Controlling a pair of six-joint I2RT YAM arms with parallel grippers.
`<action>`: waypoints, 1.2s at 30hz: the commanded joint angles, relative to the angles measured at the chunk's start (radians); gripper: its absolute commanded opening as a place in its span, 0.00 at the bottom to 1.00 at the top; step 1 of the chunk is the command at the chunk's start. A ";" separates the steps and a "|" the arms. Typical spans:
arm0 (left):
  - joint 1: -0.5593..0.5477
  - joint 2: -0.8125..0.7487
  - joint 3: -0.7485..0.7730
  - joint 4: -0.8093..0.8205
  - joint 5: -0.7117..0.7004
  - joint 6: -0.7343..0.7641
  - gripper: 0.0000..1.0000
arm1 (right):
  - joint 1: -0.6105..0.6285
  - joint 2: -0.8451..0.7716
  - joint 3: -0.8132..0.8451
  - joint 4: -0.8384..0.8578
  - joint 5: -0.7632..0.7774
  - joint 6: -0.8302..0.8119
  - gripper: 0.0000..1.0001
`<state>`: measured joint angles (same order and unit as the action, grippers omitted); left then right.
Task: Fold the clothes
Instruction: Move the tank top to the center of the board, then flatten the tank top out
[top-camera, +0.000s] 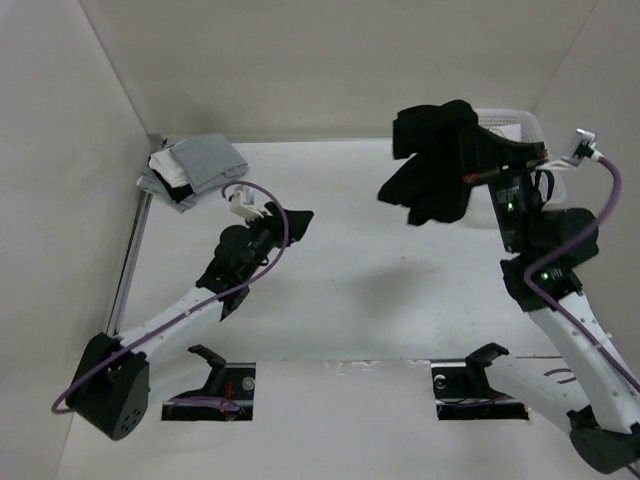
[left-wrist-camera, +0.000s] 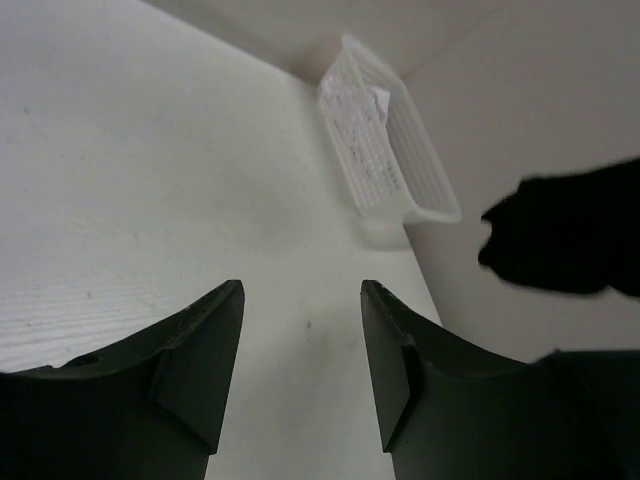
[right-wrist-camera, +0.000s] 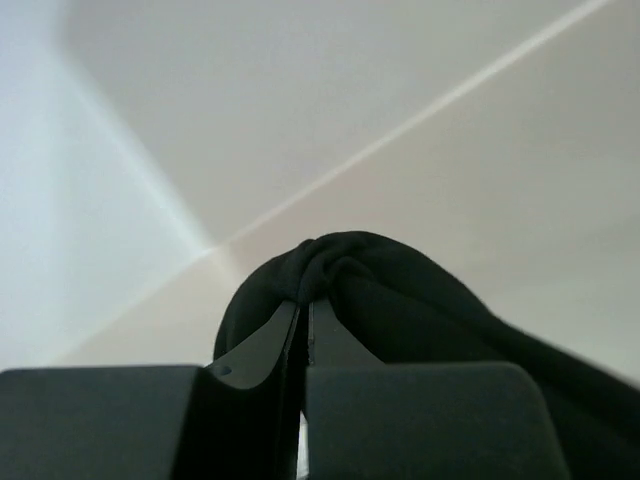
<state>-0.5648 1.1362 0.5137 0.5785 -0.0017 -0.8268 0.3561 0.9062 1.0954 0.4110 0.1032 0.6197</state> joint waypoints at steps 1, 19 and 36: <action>0.076 -0.157 -0.053 -0.121 -0.053 -0.011 0.48 | 0.248 -0.058 0.058 -0.077 0.030 -0.055 0.03; 0.299 -0.288 -0.213 -0.312 -0.006 -0.021 0.47 | 0.010 0.706 -0.027 0.080 -0.116 0.313 0.46; -0.247 0.192 0.038 -0.180 -0.230 0.095 0.37 | 0.310 0.372 -0.654 -0.054 0.042 0.227 0.27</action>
<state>-0.7712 1.2594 0.4740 0.3016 -0.1757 -0.7708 0.5827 1.3388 0.4435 0.3763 0.1143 0.8684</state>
